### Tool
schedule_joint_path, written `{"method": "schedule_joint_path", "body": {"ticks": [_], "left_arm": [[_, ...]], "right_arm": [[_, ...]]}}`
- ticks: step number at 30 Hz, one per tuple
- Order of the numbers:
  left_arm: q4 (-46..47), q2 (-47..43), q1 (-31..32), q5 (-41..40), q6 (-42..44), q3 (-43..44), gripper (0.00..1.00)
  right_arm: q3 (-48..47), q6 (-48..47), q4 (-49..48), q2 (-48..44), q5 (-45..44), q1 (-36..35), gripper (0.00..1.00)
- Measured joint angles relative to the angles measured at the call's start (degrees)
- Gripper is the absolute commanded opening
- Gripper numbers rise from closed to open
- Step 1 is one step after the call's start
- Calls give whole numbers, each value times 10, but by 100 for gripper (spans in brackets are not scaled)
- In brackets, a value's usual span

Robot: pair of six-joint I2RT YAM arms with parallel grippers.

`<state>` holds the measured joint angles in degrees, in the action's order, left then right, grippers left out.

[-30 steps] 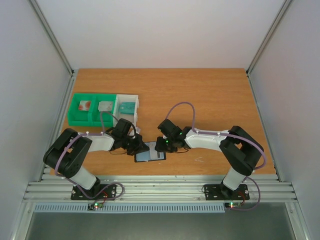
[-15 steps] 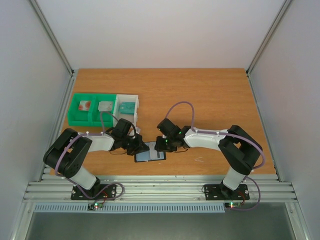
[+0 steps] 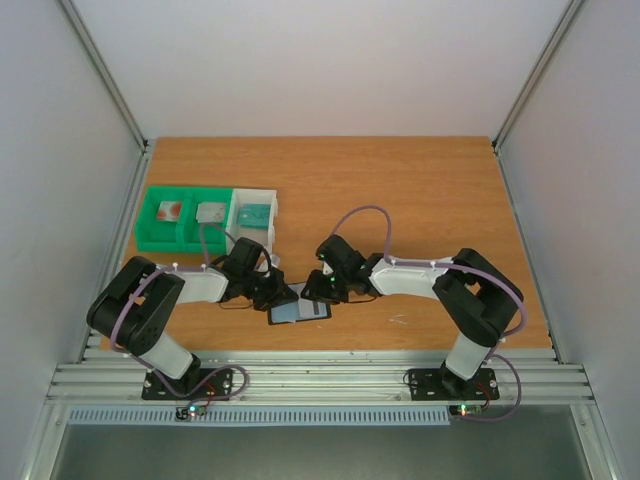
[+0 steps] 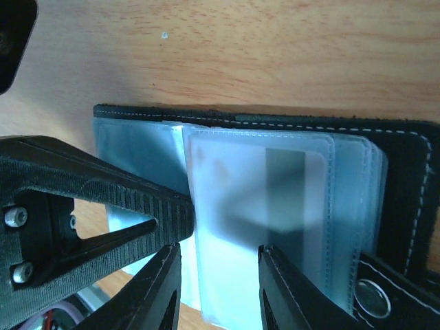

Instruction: Take the credit cards out of the card holder

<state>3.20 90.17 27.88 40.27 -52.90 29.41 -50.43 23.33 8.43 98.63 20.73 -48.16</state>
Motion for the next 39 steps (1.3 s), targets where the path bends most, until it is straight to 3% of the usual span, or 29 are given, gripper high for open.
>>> {"method": "schedule_joint_path", "body": {"ticks": [6,15,29,39], "left_arm": [[2,1,0,0,0,-1,1],[3,1,0,0,0,-1,1],[4,2,0,0,-2,-1,1],[4,2,0,0,-2,-1,1]], "right_arm": [[19,15,-24,-16,19,12,33],[10,-8,42,-23,-25,14,33],[-20,-33,68,2,-33,14,34],[-10,-17,21,5,22,16,34]]}}
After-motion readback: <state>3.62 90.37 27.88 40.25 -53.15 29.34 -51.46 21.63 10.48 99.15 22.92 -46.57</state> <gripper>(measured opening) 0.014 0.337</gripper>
